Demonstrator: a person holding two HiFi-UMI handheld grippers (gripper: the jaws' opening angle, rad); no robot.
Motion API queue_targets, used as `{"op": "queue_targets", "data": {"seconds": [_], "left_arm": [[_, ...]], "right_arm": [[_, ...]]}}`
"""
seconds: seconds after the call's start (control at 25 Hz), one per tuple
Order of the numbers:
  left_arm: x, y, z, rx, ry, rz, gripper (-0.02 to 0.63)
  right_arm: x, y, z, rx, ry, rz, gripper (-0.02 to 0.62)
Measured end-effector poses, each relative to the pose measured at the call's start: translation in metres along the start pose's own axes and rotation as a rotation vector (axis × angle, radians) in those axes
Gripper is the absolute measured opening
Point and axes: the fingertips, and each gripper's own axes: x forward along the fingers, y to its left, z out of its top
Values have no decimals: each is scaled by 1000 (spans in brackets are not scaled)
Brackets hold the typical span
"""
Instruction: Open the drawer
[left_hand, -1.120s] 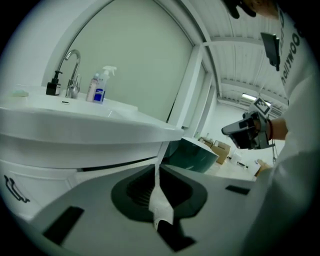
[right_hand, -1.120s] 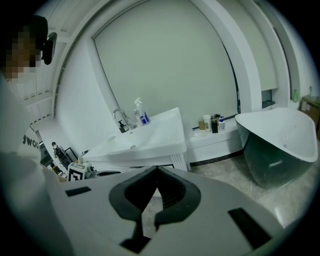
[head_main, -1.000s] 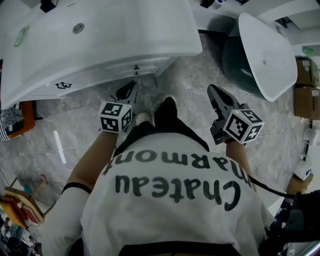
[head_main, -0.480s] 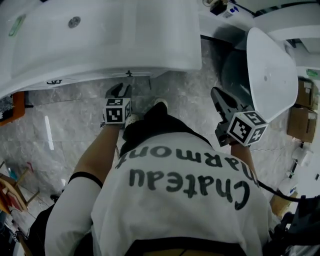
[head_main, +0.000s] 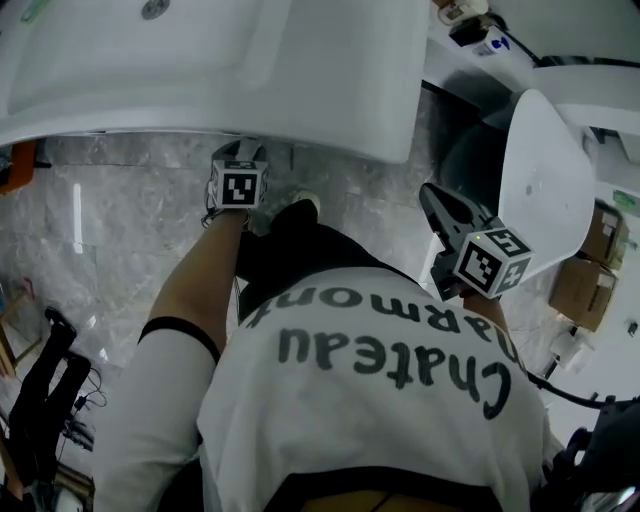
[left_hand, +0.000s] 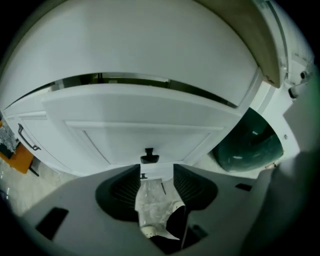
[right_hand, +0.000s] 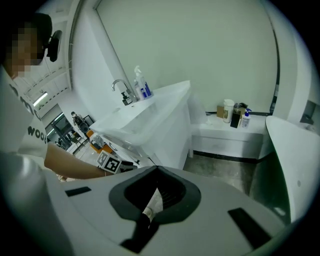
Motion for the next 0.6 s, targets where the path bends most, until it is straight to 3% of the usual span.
{"op": "queue_targets", "data": {"seconds": [0.2,0.48,0.6], "left_arm": [[17,15,10,-22,13,102,184],[25,17,21,-92,-13,120,161],[17,23,21,-81,-21,131,143]], "right_arm": [[4,-9,-7,-16,38,20,3],[1,-27,-7,-6,44,8,3],[4,-24,-9,-5,46,14,3]]}}
